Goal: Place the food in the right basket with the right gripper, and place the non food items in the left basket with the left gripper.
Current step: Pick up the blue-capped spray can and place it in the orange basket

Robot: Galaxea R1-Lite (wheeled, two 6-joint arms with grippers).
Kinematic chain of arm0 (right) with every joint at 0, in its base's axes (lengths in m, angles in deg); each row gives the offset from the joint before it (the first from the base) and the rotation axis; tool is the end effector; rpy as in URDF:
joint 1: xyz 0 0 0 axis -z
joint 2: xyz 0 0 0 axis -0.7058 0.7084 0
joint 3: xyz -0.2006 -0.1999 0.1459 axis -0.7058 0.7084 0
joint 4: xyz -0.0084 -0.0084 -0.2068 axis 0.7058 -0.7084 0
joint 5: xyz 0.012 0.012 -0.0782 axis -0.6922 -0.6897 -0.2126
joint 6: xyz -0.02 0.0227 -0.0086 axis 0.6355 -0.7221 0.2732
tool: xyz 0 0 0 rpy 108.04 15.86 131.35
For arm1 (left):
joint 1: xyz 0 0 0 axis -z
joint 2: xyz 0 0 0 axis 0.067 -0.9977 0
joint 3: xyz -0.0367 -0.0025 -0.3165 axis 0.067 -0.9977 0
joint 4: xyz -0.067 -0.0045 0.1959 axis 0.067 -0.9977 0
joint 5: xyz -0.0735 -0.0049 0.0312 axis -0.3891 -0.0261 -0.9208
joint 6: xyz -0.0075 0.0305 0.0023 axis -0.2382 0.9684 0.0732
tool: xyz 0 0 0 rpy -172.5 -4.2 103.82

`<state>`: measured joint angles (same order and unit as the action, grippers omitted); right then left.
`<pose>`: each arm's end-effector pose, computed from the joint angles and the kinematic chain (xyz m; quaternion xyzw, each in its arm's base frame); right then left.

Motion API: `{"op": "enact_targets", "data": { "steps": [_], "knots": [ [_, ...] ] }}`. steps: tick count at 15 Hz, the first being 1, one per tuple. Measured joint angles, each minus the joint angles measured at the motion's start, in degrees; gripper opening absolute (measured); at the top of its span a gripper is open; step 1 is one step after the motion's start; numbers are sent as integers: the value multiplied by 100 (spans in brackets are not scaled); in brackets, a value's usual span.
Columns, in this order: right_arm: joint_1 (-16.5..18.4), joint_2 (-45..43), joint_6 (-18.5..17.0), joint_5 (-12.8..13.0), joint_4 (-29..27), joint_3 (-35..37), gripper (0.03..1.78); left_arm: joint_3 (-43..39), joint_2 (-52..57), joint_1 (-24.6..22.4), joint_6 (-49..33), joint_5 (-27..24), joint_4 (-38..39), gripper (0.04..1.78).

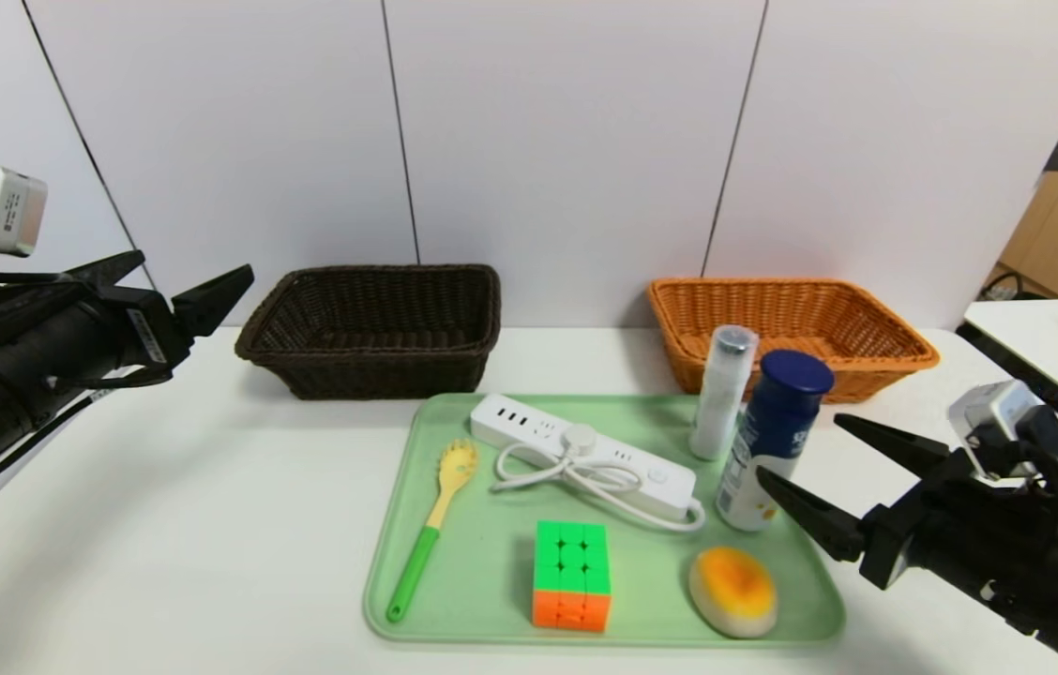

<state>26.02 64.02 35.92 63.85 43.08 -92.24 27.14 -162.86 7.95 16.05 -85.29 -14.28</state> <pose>0.1920 0.0713 0.1182 -0.0475 0.0447 0.2504 0.9659 0.2363 -0.0203 0.2336 0.0094 -0.0622 -0.0883 0.9941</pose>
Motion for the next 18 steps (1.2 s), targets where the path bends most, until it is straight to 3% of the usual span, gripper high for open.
{"op": "enact_targets", "data": {
  "steps": [9, 15, 18],
  "knots": [
    [-177, 944, -33, 32, 20, -621, 171, 15, 9, 0, 5, 0, 0, 169],
    [-185, 1020, -11, 41, 27, -640, 91, 6, 22, 2, 7, -6, 0, 169],
    [-188, 1018, -16, 49, 22, -640, 80, 4, 28, 2, -2, -9, 0, 169]
  ]
}}
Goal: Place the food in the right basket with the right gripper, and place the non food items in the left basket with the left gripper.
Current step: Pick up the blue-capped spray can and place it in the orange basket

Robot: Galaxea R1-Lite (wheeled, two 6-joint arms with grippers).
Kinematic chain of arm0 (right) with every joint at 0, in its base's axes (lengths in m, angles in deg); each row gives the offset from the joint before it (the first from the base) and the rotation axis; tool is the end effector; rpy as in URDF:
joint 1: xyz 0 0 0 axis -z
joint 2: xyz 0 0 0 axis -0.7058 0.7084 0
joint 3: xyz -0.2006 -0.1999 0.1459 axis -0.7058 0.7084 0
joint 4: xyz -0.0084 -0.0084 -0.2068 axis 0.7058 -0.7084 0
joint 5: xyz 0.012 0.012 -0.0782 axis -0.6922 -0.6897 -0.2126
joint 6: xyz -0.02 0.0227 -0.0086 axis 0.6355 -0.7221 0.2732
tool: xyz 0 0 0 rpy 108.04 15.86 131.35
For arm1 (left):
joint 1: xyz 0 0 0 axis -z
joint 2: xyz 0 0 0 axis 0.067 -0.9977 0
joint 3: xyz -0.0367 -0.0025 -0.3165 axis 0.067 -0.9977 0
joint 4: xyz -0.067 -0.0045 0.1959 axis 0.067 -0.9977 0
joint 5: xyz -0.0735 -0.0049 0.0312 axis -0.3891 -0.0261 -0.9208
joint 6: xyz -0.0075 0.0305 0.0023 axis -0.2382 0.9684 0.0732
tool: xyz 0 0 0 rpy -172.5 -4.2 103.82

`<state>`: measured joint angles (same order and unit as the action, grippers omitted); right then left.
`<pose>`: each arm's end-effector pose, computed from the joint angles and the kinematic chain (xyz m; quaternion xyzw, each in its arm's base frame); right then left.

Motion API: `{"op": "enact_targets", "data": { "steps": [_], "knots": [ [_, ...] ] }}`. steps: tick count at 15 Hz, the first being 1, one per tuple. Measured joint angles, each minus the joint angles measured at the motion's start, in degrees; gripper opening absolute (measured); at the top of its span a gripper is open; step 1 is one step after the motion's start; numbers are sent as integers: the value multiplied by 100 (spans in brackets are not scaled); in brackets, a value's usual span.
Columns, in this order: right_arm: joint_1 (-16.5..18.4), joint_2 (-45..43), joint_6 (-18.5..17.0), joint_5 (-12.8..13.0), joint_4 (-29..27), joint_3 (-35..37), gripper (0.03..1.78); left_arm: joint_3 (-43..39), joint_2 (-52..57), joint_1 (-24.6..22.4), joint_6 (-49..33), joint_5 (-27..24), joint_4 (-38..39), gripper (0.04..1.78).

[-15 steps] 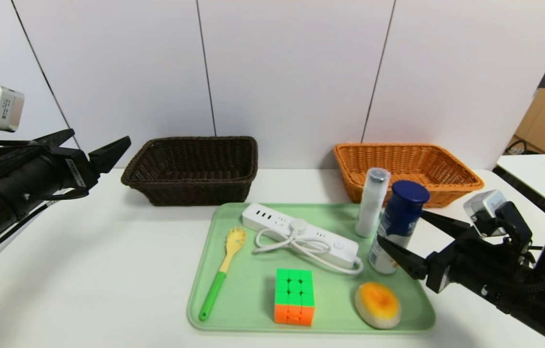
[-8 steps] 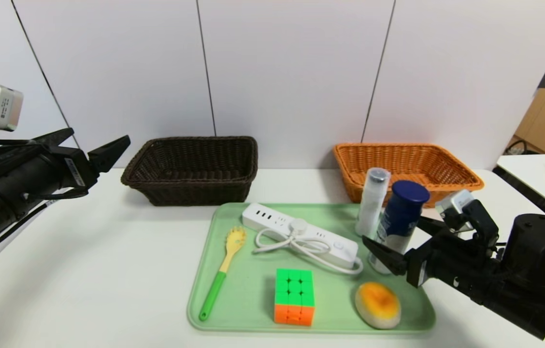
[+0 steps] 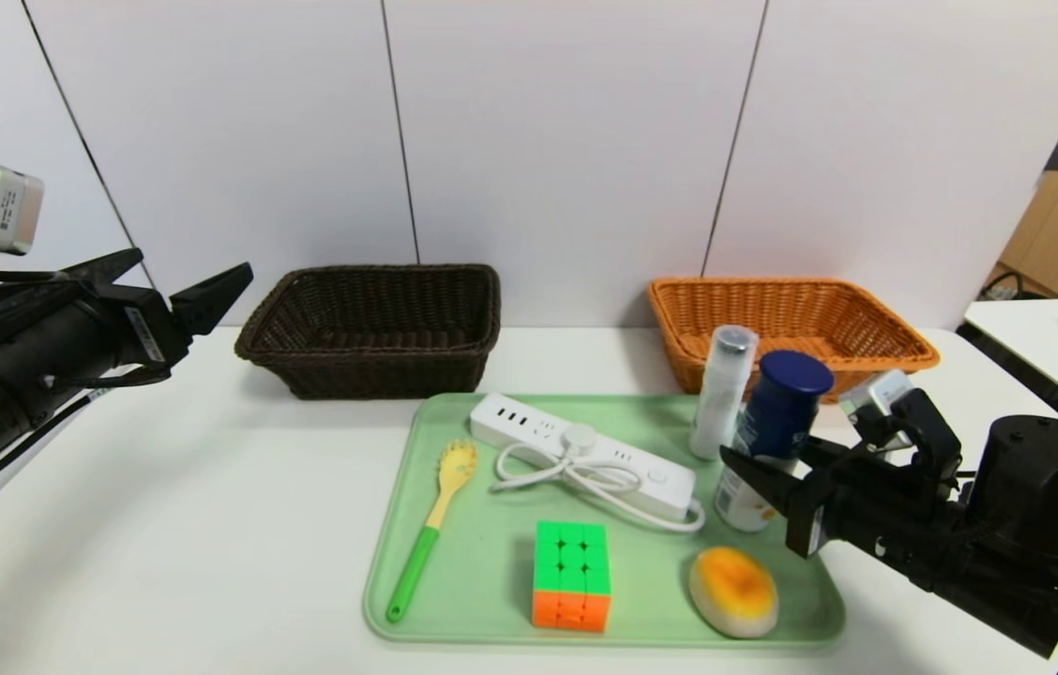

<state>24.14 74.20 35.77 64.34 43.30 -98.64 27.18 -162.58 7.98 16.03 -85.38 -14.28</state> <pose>0.2295 0.0925 0.0997 -0.0502 0.0753 0.2628 0.9606 0.2352 -0.0204 0.2349 0.0093 -0.0650 -0.0894 0.9938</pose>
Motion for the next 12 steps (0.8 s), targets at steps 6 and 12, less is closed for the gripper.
{"op": "enact_targets", "data": {
  "steps": [6, 12],
  "knots": [
    [17, -400, -30, -16, 151, 182, 80, 13, 2, -2, -15, 0, 2, 169],
    [267, -1910, -12, 229, -1624, -1008, 80, 52, -11, -2, 5, -22, 5, 169]
  ]
}}
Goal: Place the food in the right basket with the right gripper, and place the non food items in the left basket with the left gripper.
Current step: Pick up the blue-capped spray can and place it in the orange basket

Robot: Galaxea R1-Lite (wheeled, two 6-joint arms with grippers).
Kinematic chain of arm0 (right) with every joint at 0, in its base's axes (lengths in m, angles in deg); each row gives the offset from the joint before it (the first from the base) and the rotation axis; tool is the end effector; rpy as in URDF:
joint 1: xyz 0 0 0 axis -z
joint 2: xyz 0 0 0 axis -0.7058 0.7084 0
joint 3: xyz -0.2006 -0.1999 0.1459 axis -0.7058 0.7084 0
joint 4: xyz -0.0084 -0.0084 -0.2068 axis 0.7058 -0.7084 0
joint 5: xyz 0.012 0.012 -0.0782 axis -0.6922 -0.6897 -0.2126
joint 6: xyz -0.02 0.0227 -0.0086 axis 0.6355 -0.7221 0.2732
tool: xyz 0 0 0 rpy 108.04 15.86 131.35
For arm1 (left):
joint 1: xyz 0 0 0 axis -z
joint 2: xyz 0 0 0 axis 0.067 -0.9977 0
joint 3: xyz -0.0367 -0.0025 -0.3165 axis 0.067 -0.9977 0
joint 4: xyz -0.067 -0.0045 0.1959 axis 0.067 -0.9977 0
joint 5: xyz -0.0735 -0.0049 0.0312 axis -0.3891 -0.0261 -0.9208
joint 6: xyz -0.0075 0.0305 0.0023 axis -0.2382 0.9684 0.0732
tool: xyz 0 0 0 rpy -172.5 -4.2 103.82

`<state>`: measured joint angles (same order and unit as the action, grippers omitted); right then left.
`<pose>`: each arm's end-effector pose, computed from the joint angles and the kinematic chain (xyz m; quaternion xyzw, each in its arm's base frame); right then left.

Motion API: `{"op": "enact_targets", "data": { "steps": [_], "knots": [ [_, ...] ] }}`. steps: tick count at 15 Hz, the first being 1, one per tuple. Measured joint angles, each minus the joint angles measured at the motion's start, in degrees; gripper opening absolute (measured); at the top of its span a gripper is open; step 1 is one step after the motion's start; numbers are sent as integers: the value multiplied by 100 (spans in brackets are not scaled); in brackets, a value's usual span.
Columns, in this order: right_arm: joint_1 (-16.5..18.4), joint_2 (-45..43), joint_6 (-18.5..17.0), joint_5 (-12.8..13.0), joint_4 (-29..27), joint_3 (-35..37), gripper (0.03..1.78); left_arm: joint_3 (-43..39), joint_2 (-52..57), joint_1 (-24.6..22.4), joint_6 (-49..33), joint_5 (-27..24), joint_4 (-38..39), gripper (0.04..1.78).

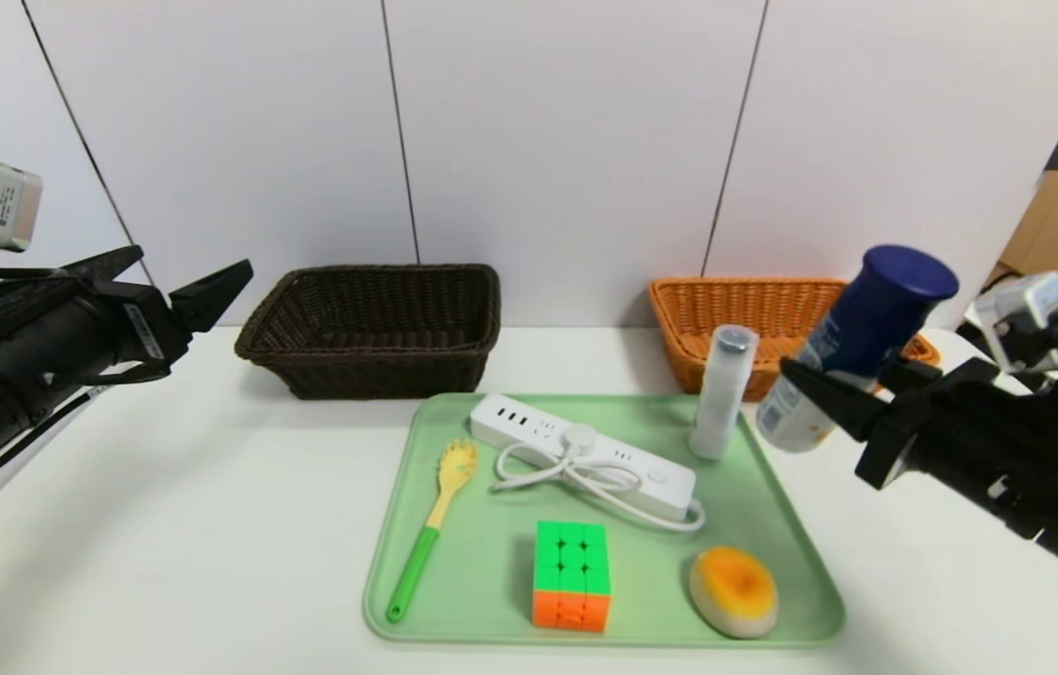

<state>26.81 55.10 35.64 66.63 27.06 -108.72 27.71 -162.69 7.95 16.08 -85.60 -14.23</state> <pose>0.2157 0.0745 0.1892 -0.0387 -0.0349 0.2169 0.9748 0.2364 -0.0205 0.2373 0.0100 -0.0691 -0.0909 0.9934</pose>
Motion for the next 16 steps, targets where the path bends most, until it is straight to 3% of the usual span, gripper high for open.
{"op": "enact_targets", "data": {
  "steps": [3, 6, 10, 16],
  "knots": [
    [599, -513, -7, 162, -1759, -1414, 80, 18, -30, 0, -5, -6, -2, 169],
    [1353, -383, -10, 210, -2944, -2506, 80, 9, -59, 0, -11, -6, -6, 169],
    [1865, 397, -7, 155, -3087, -3090, 80, 2, -113, 2, -24, -15, -5, 169],
    [2031, 2000, 9, 187, -2935, -4127, 80, 20, -226, 2, -55, -12, 2, 169]
  ]
}}
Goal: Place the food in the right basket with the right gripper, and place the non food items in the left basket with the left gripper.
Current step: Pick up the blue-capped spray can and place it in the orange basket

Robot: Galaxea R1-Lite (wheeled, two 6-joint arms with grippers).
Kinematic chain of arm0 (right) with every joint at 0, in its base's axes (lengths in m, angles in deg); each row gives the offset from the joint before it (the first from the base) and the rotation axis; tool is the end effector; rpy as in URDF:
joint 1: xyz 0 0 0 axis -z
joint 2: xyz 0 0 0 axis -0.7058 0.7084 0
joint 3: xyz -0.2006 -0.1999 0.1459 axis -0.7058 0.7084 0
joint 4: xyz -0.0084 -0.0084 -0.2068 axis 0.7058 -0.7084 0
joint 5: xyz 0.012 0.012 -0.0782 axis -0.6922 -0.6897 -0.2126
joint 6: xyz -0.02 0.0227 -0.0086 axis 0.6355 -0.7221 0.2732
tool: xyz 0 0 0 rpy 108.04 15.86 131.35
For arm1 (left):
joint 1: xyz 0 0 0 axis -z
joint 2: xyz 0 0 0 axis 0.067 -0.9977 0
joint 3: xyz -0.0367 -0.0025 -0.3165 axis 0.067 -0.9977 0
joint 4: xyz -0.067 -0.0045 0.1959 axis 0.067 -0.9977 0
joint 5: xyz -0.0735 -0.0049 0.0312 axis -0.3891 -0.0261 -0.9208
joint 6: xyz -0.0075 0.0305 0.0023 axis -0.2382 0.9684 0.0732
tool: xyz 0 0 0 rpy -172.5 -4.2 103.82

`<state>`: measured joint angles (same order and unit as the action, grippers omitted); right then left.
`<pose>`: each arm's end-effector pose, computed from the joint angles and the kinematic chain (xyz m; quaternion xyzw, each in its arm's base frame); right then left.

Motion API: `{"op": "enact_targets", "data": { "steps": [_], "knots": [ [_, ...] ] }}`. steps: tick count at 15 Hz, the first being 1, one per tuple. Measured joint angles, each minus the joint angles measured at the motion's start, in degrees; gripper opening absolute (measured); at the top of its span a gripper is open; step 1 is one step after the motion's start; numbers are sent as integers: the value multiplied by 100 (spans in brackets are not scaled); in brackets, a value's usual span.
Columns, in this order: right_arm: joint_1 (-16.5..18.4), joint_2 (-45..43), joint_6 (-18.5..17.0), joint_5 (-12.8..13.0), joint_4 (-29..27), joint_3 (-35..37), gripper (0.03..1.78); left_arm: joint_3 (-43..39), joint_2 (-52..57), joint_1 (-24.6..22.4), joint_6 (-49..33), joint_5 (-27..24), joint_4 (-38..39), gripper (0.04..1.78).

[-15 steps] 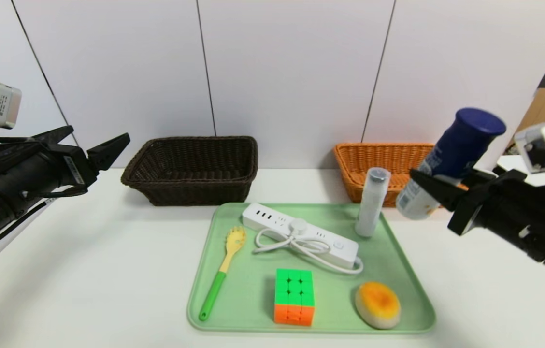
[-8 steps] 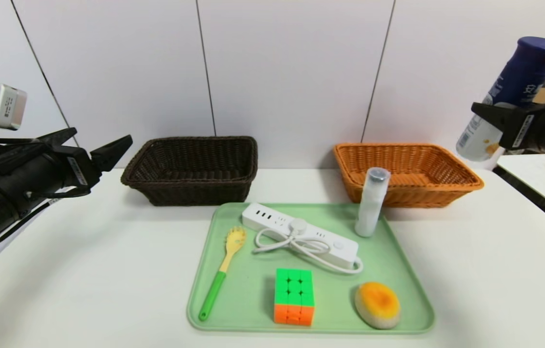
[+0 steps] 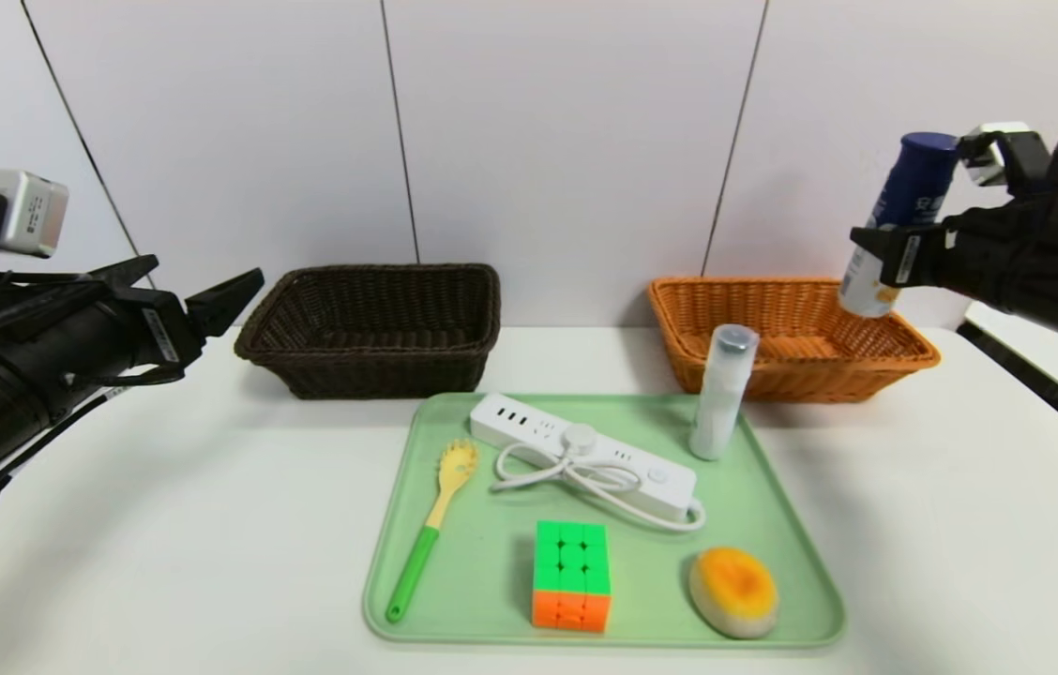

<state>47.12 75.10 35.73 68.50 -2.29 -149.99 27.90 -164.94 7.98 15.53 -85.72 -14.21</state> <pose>0.3754 -0.0117 0.2358 -0.0400 0.0434 0.0283 0.9979 0.2457 -0.0214 0.2288 0.0049 -0.0509 -0.0927 0.9944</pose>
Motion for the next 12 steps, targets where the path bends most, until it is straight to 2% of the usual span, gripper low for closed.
{"op": "enact_targets", "data": {
  "steps": [3, 6, 12],
  "knots": [
    [33, 907, 4, 32, 176, -806, 80, -1, -59, -2, -2, 1, 0, 169],
    [30, 1670, 13, 174, 212, -1340, 80, -1, -117, -2, -9, 6, 2, 169],
    [49, 2242, 17, 202, 232, -1459, 80, 10, -188, -2, -9, 10, 2, 169]
  ]
}}
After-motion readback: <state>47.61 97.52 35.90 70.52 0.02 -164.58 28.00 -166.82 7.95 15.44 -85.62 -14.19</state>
